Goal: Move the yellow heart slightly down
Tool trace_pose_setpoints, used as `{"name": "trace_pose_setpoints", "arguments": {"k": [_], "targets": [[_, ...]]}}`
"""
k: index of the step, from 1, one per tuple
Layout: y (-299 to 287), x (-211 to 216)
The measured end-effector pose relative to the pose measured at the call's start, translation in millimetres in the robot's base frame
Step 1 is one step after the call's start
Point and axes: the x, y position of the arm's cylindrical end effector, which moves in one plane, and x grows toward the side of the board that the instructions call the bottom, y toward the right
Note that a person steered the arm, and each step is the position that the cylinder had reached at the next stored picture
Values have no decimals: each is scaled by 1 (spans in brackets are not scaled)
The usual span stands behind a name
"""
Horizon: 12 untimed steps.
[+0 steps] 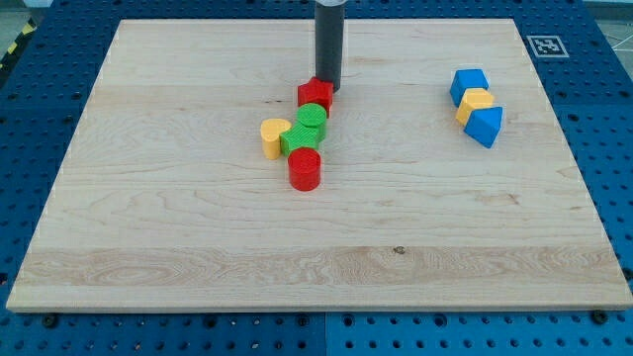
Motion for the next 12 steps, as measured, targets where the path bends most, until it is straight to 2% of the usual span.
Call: {"name": "trace_pose_setpoints", "arguments": {"k": [2, 3, 4, 6, 10, 12], "targets": [[-4, 6], [-38, -23], [-63, -10], [-62, 50], [-67, 112], [-154, 115]]}}
